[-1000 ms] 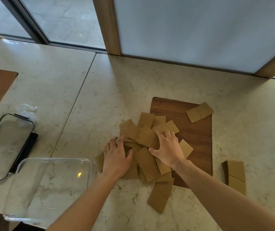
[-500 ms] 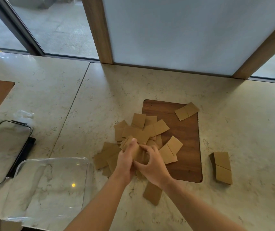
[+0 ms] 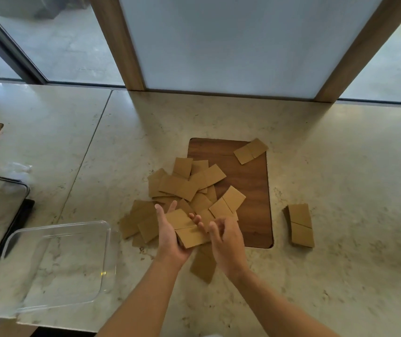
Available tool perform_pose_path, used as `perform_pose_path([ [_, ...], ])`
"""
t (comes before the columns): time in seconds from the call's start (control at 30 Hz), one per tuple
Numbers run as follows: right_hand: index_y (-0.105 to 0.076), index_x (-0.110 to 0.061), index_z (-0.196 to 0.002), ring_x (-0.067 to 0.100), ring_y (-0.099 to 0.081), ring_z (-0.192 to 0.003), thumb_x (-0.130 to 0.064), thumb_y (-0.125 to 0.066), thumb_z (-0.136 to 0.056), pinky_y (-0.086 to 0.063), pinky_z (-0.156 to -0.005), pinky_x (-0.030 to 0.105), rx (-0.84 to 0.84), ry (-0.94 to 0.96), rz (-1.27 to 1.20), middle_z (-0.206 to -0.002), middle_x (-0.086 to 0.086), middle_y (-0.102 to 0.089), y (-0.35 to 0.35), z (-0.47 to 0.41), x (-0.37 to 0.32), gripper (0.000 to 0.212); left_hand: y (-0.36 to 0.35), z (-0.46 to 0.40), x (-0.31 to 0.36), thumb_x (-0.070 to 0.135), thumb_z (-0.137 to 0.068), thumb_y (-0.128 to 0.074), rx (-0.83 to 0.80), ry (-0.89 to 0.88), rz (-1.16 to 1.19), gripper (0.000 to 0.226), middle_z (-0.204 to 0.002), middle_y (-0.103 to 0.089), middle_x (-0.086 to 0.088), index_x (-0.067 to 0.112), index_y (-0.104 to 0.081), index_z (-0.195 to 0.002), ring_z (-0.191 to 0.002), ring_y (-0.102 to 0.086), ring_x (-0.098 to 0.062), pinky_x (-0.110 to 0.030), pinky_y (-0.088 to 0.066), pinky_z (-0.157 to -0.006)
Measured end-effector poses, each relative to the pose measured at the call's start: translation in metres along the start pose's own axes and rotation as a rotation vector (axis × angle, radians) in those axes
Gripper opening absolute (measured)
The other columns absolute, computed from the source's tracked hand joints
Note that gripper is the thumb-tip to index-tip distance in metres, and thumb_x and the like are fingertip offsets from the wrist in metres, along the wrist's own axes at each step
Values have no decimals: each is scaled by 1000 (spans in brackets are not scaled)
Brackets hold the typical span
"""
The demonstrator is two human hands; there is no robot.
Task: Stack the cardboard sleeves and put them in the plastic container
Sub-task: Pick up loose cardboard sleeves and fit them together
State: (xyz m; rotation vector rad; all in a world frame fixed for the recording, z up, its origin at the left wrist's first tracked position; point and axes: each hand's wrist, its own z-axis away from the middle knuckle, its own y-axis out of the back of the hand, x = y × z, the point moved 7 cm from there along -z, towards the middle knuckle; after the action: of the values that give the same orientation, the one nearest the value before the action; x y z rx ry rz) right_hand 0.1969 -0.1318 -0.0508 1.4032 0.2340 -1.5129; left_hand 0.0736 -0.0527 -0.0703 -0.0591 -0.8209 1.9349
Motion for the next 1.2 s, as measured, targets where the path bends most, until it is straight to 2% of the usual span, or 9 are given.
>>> perform_pose_path([
  [0.1, -59, -26, -102, 12, -61, -89, -36, -61, -98, -46, -72, 26, 71, -208, 64, -104, -3, -65, 27, -27, 32, 11, 4, 3, -6, 64, -88, -63, -75, 69, 4, 58, -100, -69, -22, 20, -68, -126, -81, -71, -37, -45, -59, -71],
  [0.2, -58, -14, -126, 22, -63, -104, -47, -68, -95, -50, -84, 34, 103, -318, 121, -121, 5, -63, 40, -53, 41, 46, 5, 8, -6, 61, -84, -65, -168, 117, -12, 56, -111, -68, -26, 17, -72, -117, -90, -70, -40, -46, -58, -75],
  [0.4, -48, -4, -133, 36, -55, -120, -67, -76, -79, -51, -101, 46, 183, -383, 393, -131, 18, -52, 23, -73, 22, 88, 14, 1, 0, 70, -92, -53, -171, 144, -77, 60, -113, -68, -25, 19, -73, -118, -93, -69, -40, -48, -57, -79],
  [0.57, -49, -11, -134, 35, -50, -131, -47, -86, -80, -43, -110, 47, 218, -485, 314, -137, 14, -55, 16, -80, 19, 75, 27, -12, 11, 66, -90, -62, -165, 160, -118, 57, -114, -69, -25, 19, -69, -122, -98, -72, -42, -54, -60, -85],
  [0.73, -54, -16, -131, 27, -67, -112, -18, -77, -94, -55, -88, 34, 359, -429, 9, -127, 11, -68, 34, -67, 22, 44, 30, -20, 21, 62, -89, -66, -162, 181, -194, 59, -104, -69, -22, 19, -63, -128, -89, -71, -38, -49, -61, -74],
  [0.87, -67, -11, -124, 23, -68, -105, -25, -70, -99, -59, -96, 45, 267, -442, -222, -117, 7, -73, 31, -44, 25, 29, 18, -23, 24, 62, -86, -68, -190, 152, -322, 64, -98, -70, -19, 15, -60, -129, -81, -71, -34, -45, -60, -70],
  [1.03, -68, -23, -79, 9, -61, -70, -48, -61, -100, -48, -62, 23, -161, -323, 28, -76, -10, -67, -25, 4, 17, 33, 12, -26, 19, 39, -91, -75, -184, 8, -659, 45, -124, -73, -10, 19, -67, -131, -115, -68, -28, -51, -54, -104],
  [1.13, -72, -15, -81, 12, -59, -66, -63, -58, -94, -42, -62, 29, -236, -318, 192, -71, -6, -66, -37, 12, 27, 52, 24, -29, 14, 8, -102, -61, -125, 75, -566, 29, -103, -79, -20, 18, -67, -129, -88, -76, -33, -48, -64, -76],
  [1.2, -76, -13, -83, 19, -66, -74, -62, -55, -96, -48, -67, 34, -133, -374, 140, -77, -2, -73, -22, 6, 35, 54, 33, -27, 15, 7, -106, -54, -93, 106, -468, 27, -104, -78, -25, 18, -67, -127, -89, -78, -40, -52, -65, -74],
])
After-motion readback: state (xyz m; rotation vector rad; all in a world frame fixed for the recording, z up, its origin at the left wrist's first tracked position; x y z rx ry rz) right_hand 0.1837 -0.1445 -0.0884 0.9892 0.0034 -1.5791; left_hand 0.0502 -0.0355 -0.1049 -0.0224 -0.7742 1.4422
